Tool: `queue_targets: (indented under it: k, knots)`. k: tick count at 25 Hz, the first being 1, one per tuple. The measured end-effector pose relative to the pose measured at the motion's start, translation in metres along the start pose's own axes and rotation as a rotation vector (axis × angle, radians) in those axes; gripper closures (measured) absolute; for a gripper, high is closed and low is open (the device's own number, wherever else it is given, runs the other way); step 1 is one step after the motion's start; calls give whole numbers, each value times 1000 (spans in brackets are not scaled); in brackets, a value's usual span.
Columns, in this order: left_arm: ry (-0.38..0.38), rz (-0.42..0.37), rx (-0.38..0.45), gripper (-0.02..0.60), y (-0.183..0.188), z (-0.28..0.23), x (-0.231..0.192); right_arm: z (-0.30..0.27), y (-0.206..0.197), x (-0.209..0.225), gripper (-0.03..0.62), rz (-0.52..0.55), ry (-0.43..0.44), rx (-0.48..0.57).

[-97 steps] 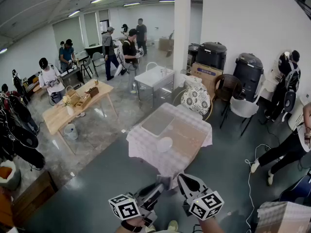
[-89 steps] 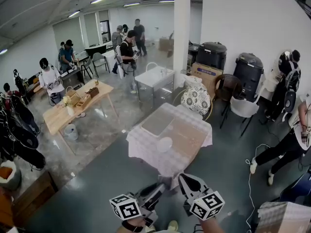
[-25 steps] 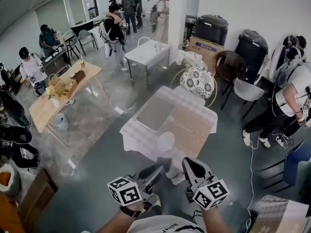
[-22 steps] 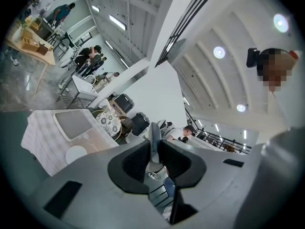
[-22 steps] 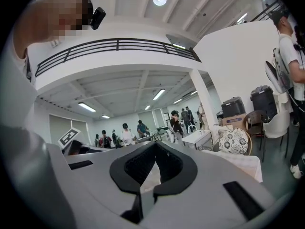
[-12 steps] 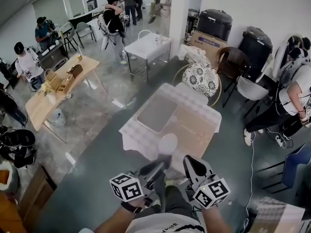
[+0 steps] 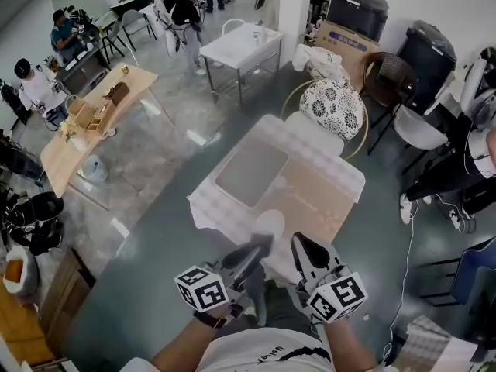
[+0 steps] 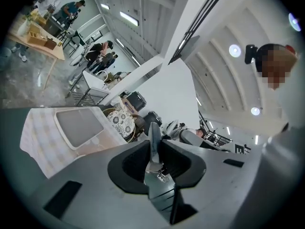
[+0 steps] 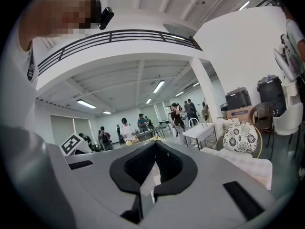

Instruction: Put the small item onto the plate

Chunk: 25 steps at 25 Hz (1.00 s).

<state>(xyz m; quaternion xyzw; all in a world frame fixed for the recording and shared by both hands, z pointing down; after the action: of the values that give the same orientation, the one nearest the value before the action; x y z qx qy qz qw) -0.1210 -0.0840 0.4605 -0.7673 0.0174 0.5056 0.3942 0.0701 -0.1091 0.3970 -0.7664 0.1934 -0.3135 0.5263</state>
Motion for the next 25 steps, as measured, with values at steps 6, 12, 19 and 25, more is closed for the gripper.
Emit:
queue_targets:
  k: [6, 12, 19, 25]
  knots:
    - [34, 22, -15, 503, 14, -42, -38, -40, 2, 50, 579, -25, 23, -35]
    - [72, 82, -67, 503, -2, -68, -88, -64, -23, 75, 579, -57, 14, -88]
    - [127, 109, -142, 503, -32, -83, -146, -78, -72, 79, 579, -98, -14, -127]
    - [150, 127, -211, 503, -64, -107, -190, -80, -106, 97, 580, -125, -60, -130]
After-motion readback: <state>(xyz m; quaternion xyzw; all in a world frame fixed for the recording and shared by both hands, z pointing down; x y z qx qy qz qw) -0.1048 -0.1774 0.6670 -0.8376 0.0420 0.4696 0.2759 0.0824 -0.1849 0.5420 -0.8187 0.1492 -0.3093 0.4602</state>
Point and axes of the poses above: the fingertips, and each gripper's own axes: z backward along the fingers, x to its right, y out of its top, the point moved 8 cm from there along z, backward along the fingers, and after that the axes turned 7 degrees about -x, right-handed, at the moved point
